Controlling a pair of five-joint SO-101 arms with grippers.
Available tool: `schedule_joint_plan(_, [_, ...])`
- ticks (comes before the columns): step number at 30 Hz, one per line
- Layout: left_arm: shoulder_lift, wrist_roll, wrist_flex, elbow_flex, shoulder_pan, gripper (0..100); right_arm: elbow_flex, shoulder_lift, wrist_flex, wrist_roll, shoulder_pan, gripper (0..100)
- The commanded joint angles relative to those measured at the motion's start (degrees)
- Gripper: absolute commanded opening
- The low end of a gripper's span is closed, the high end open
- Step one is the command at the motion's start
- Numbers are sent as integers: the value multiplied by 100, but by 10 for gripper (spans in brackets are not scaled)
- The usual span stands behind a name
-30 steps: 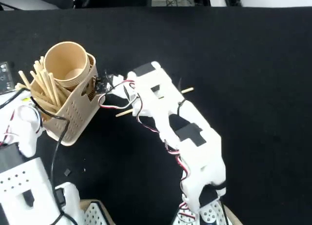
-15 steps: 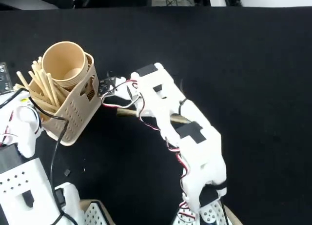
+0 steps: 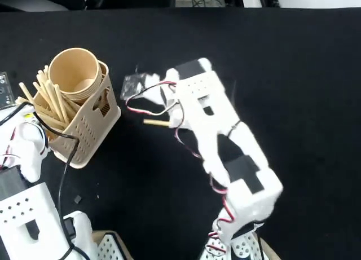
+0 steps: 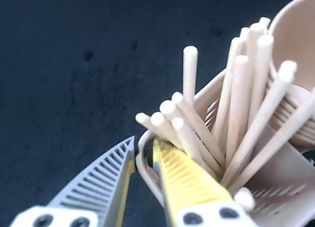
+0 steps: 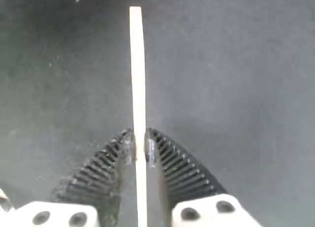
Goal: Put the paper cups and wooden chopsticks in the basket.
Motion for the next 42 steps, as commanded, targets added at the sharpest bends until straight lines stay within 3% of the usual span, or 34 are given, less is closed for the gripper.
schedule_joint_plan(1, [88,53,88,-66,-75,34,-4,-1262,105,-993,237,11])
schedule_joint_plan(11, [79,53,888,-1543,-75,184,163,-4347,-62,-1767,334,11])
schedule_joint_plan(15, [70,62,1213,-2193,-66,195,224,-5455,-475,-3112,457,11])
schedule_joint_plan(20, [-484,651,1714,-3327,180,195,910,-6079,-1178,-5301,492,11])
schedule_joint_plan(27, [-2171,826,1837,-3670,154,195,2536,-6571,-2673,-7262,26,12])
schedule_joint_plan(36, [-4958,818,1820,-1437,145,195,4171,-7723,-5846,-7297,-1073,11])
schedule_joint_plan(42, [-4818,809,2022,-1007,136,195,5437,-7477,-8246,-7270,-1802,11])
